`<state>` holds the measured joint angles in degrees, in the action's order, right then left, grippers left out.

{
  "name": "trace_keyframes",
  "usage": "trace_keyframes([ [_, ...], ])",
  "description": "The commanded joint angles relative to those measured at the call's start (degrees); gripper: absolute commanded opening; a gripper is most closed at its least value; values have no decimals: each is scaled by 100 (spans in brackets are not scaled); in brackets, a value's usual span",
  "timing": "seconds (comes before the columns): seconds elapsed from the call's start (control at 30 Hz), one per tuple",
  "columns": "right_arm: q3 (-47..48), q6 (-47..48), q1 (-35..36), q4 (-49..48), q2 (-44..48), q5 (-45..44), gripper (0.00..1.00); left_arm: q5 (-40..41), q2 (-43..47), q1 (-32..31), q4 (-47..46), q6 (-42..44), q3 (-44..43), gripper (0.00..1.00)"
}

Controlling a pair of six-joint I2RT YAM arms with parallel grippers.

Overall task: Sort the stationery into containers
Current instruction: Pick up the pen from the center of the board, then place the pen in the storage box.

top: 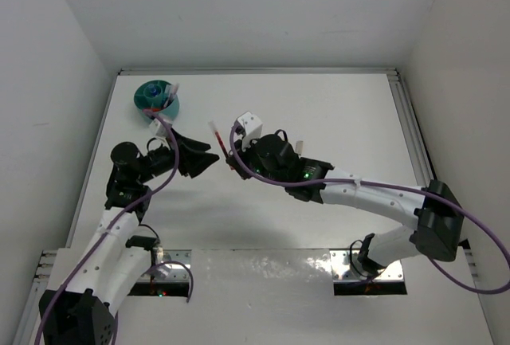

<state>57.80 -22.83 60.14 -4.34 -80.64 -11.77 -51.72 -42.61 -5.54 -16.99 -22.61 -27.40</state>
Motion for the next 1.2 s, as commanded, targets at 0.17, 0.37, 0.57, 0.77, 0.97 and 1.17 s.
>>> trace_keyframes([
  [0.17, 363, 244, 33, -410, -171, 377, 0, 531, -142, -44, -375, -516, 6, 59],
  [0.37, 355, 253, 33, -506, -250, 518, 0, 883, -239, -35, -577, -710, 103, 53],
  [0.57, 451, 200, 33, -542, -434, 746, 0, 1218, -318, -17, -602, -622, 85, 46],
  [0.77, 504, 174, 33, -594, -584, 852, 0, 1200, -327, -26, -709, -604, 94, 30],
  [0.97, 487, 191, 7, -621, -602, 817, 0, 1279, -257, -8, -490, -482, 68, 0],
  [1.17, 443, 95, -107, -218, -541, 483, 99, 2586, -256, 184, 642, 1147, -643, 0],
])
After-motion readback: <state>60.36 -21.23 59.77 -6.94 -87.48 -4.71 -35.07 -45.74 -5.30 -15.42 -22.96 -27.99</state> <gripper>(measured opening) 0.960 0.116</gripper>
